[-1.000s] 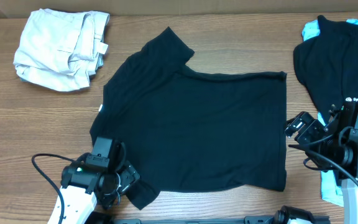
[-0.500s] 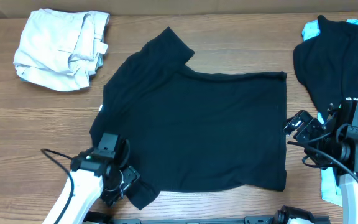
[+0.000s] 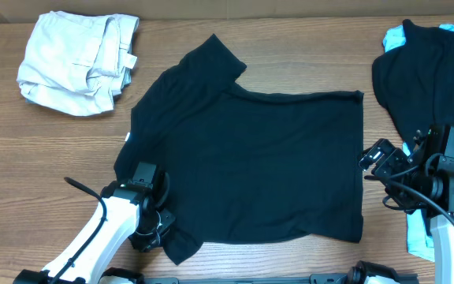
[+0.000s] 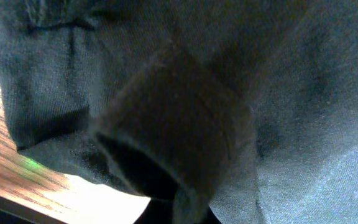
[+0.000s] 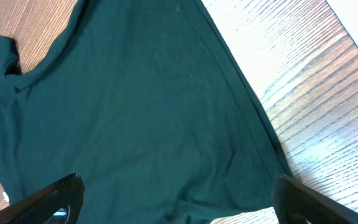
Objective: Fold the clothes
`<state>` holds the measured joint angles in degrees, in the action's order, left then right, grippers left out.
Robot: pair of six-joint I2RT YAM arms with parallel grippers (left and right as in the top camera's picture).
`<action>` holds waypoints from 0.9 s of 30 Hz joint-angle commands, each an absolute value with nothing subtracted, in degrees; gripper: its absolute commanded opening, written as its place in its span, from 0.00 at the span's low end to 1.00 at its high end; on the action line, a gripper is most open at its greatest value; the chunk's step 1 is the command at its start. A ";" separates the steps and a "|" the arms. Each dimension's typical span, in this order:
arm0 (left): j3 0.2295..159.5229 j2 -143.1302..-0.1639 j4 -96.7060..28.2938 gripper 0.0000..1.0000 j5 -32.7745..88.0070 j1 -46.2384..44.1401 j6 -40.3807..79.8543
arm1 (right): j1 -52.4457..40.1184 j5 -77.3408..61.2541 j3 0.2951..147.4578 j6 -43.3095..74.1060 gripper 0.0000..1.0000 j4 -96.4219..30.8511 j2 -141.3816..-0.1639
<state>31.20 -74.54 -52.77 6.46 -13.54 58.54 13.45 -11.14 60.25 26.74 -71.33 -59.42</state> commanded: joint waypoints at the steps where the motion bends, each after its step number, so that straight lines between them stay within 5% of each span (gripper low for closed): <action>1: 31.46 -74.78 -52.73 0.04 8.23 -13.80 58.63 | 13.23 -10.57 59.94 26.55 1.00 -71.16 -59.24; 16: 59.53 -74.78 -56.99 0.04 13.96 -13.78 34.83 | 13.23 -10.59 59.94 26.61 1.00 -82.85 -59.27; 27: 73.69 -74.78 -54.72 0.04 -7.81 -13.78 33.80 | 13.13 -11.64 58.00 30.70 0.92 -85.34 -59.27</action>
